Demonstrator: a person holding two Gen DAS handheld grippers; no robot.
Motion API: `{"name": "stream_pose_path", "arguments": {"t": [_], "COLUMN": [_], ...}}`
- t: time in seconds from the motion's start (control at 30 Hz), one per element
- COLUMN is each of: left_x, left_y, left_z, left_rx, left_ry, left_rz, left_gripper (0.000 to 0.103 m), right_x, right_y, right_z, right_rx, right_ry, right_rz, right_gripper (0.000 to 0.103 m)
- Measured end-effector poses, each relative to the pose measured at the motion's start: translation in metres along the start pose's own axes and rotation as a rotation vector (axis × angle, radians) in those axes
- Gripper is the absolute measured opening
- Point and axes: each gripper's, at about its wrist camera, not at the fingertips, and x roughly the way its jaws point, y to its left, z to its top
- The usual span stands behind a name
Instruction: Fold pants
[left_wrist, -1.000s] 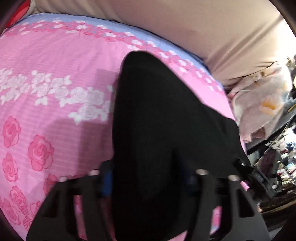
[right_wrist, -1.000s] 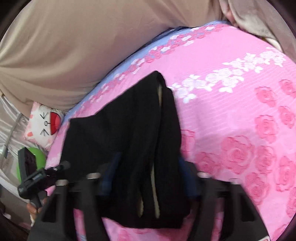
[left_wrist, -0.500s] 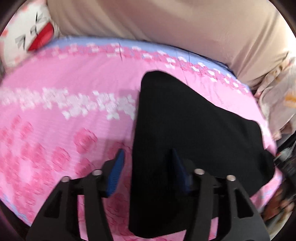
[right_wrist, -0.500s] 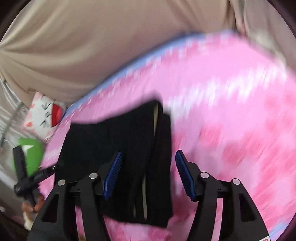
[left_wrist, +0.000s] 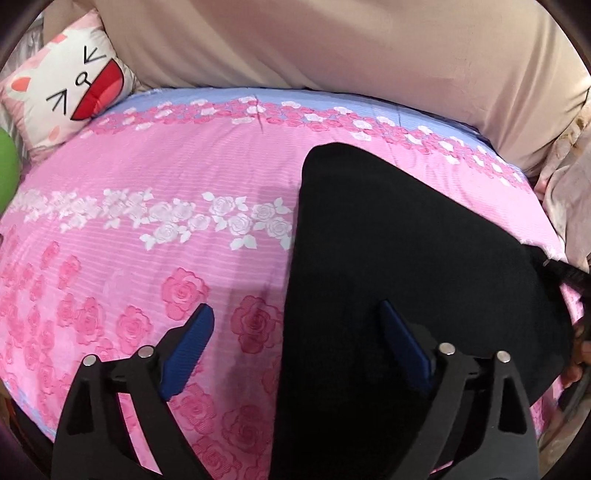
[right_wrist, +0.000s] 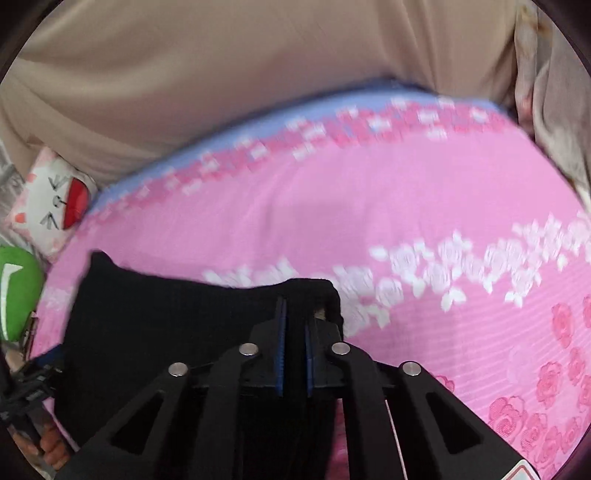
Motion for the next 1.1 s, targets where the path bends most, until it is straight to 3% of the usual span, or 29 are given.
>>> {"name": "stream_pose_path", "arguments": {"t": [0.07, 0.13, 0.2, 0.3, 0.4, 0.43, 0.47, 0.5, 0.57, 0.6, 0.73, 0.8, 0.83, 0.9, 1.0, 1.1], "left_x": [-0.004, -0.017, -0.030, -0.033, 0.008, 0.028, 0.042, 0.062, 0.090, 0.088, 0.077, 0.071, 0.067, 0.045, -0.002, -0.036], "left_y": [0.002, 0.004, 0.002, -0.011, -0.031, -0.035, -0.036, -0.033, -0.019, -0.015, -0.019, -0.024, -0.024, -0.027, -0.032, -0.039], "left_z": [0.003, 0.011, 0.022, 0.046, 0.073, 0.079, 0.081, 0.083, 0.083, 0.085, 0.081, 0.081, 0.081, 0.077, 0.062, 0.028], "left_rx": [0.000, -0.007, -0.007, -0.008, -0.028, -0.025, -0.024, -0.038, -0.106, -0.125, -0.093, -0.074, -0.070, -0.033, 0.067, 0.162], "left_ry": [-0.004, -0.031, -0.074, -0.103, -0.013, 0.016, 0.037, 0.072, 0.165, 0.155, 0.104, 0.083, 0.076, 0.025, -0.072, -0.101], "left_rz": [-0.001, -0.006, -0.039, -0.085, -0.122, -0.085, -0.035, 0.036, -0.006, -0.025, 0.025, 0.036, 0.033, 0.056, 0.077, 0.067], "left_gripper": [0.089, 0.087, 0.088, 0.089, 0.089, 0.089, 0.089, 0.090, 0.090, 0.090, 0.090, 0.090, 0.089, 0.089, 0.090, 0.093], "right_x": [-0.023, -0.052, -0.079, -0.084, -0.047, -0.032, -0.009, 0.001, -0.006, -0.014, -0.040, -0.014, -0.014, -0.038, -0.085, -0.091], "right_y": [-0.001, 0.010, 0.034, 0.067, 0.084, 0.082, 0.067, 0.051, 0.032, 0.033, 0.050, 0.044, 0.037, 0.038, 0.055, 0.059], "right_z": [0.000, -0.002, -0.003, -0.010, -0.017, -0.016, -0.016, -0.016, -0.011, -0.009, -0.018, -0.027, -0.031, -0.030, -0.040, -0.065], "right_rx": [0.062, 0.064, -0.016, -0.106, -0.185, -0.187, -0.171, -0.137, -0.038, -0.028, -0.077, -0.117, -0.103, -0.057, -0.131, -0.166], "right_ry": [-0.048, -0.154, -0.220, -0.186, -0.091, -0.070, -0.040, -0.050, -0.049, -0.057, -0.086, -0.022, -0.029, -0.038, -0.114, -0.057], "right_rz": [0.010, -0.025, -0.007, 0.072, 0.027, -0.022, -0.133, -0.137, -0.084, -0.082, -0.019, -0.098, -0.091, -0.067, -0.043, -0.051], "right_gripper": [0.014, 0.019, 0.014, 0.003, 0.001, 0.001, 0.000, 0.000, 0.000, 0.000, 0.000, 0.000, 0.000, 0.001, 0.002, 0.002]}}
